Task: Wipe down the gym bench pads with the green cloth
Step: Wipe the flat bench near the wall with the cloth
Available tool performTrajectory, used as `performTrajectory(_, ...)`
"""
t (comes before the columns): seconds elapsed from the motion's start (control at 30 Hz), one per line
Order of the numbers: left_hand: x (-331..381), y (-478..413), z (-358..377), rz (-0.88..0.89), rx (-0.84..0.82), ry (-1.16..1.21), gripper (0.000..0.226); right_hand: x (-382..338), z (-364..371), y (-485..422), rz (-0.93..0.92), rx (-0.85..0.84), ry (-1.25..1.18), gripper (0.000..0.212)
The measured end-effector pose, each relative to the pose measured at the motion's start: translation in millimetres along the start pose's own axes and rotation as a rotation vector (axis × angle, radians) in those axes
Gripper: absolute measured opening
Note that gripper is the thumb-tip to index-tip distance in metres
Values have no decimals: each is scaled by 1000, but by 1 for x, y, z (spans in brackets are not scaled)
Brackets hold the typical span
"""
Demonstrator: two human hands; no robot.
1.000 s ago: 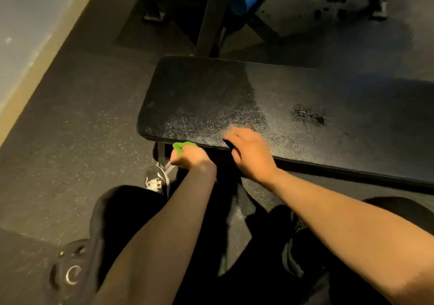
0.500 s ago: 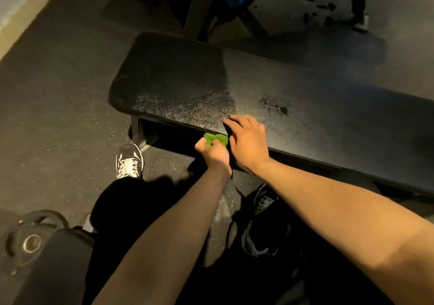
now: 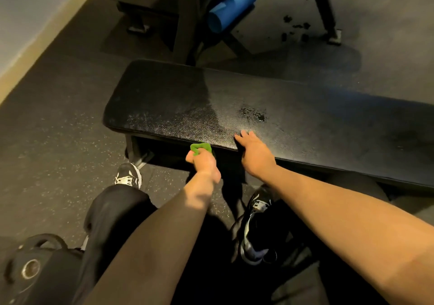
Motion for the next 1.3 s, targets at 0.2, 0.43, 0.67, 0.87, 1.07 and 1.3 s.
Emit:
performTrajectory(0.2,-21,32,11,-3,-211,-202,11,2,0,10,-15,-64,-63,62)
performTrajectory(0.43,-5,81,4,-29,-417,-319,17,-8,0,41,74,-15,-410,51)
performTrajectory(0.67,6,119,-11,-96,-394,-317,19,-22,6,73,-105,117,-684,27)
performTrajectory(0.87,36,114,-2,1,-417,-417,21,-20,-5,52,-254,122,-464,48)
performTrajectory(1.07,66,74,7,421,-342,-1061,37,6,-24,4,-26,382,-391,44)
performTrajectory(1.3,72,18,25,435,-212,-1607,55,14,7,-42,-421,84,63,64)
Point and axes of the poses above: each hand's wrist, its own y-axis away from the middle knuckle, its own z-axis out of the palm, x = y × z, the point moved 1 cm from there along -y, towards the middle knuckle, and after that the axes turned 11 degrees about -x, right-handed, at the moved point
